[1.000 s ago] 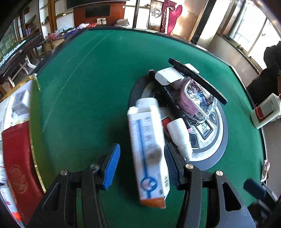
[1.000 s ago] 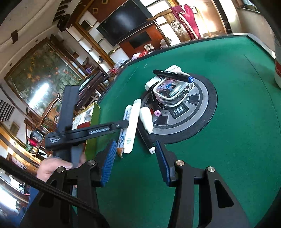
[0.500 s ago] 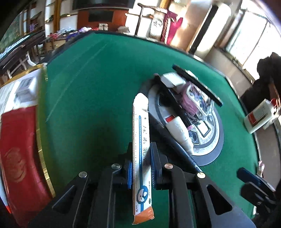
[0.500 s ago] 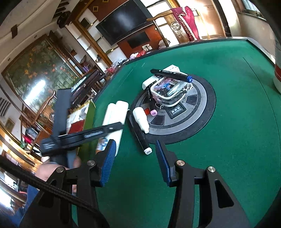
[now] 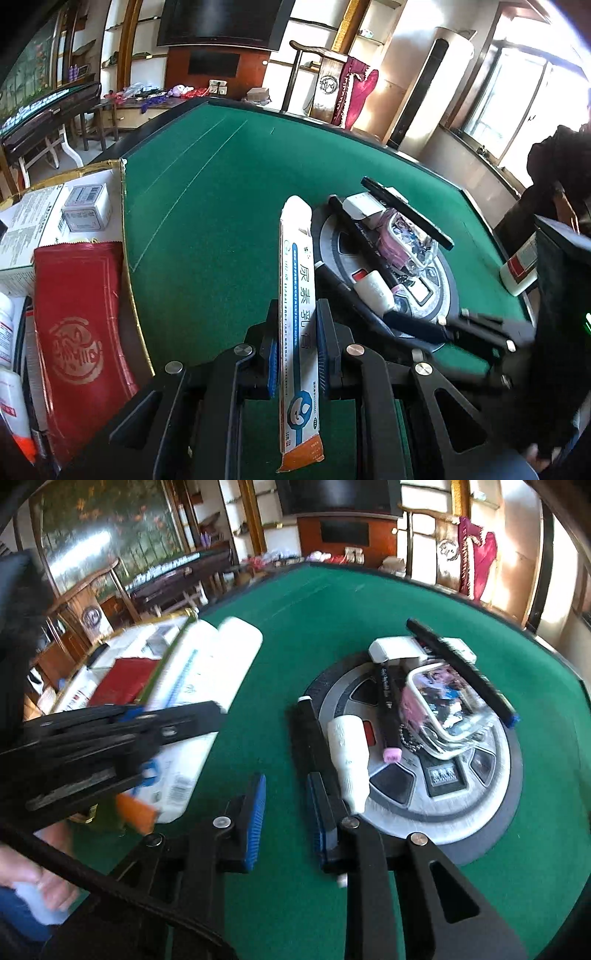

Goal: Organize objects
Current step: 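Grasp the white-and-blue cream box upright with the left tool, then grasp a black marker with the right tool while the left tool holds the cream box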

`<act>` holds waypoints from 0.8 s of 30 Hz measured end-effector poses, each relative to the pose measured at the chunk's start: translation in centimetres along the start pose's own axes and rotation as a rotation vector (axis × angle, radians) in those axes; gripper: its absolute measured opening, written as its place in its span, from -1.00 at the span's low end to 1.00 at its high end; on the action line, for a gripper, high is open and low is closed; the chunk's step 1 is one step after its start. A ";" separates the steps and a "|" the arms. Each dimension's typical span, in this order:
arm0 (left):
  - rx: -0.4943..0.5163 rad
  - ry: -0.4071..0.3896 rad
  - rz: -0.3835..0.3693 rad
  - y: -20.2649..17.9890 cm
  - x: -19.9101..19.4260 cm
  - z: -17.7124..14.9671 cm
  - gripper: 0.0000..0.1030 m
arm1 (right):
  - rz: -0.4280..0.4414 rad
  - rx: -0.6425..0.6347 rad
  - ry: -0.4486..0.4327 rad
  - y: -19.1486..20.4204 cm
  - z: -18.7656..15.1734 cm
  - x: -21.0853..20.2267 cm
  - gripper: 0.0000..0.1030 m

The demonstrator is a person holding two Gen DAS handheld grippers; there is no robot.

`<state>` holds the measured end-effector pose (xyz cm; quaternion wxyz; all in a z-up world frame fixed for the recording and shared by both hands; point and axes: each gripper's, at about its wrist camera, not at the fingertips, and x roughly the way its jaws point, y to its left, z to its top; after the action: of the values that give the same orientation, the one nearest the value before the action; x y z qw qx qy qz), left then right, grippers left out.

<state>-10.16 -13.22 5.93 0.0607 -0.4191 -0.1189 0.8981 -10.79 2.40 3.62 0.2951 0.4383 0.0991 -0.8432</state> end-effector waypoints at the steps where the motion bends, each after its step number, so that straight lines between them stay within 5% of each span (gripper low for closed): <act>1: -0.008 0.000 0.000 0.2 0.0 0.1 -0.74 | 0.000 -0.002 0.009 -0.3 0.2 0.4 -0.61; 7: -0.018 0.013 -0.007 0.3 0.5 0.1 -0.73 | 0.015 -0.048 0.084 -0.7 0.9 2.4 -0.61; 17: -0.008 0.024 0.011 0.0 1.3 -0.3 -0.73 | -0.104 -0.050 0.003 -0.3 -1.5 1.1 -0.71; 22: 0.002 0.024 0.022 -0.3 1.4 -0.5 -0.73 | -0.039 -0.006 -0.005 -0.8 -1.8 0.5 -0.52; 24: 0.011 0.022 0.019 -0.6 1.4 -0.6 -0.73 | -0.011 -0.014 -0.017 -0.6 -1.7 0.6 -0.20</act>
<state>-10.61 -12.27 4.73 0.0555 -0.4297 -0.1093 0.8946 -10.22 3.36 2.07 0.2944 0.4286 0.1046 -0.8478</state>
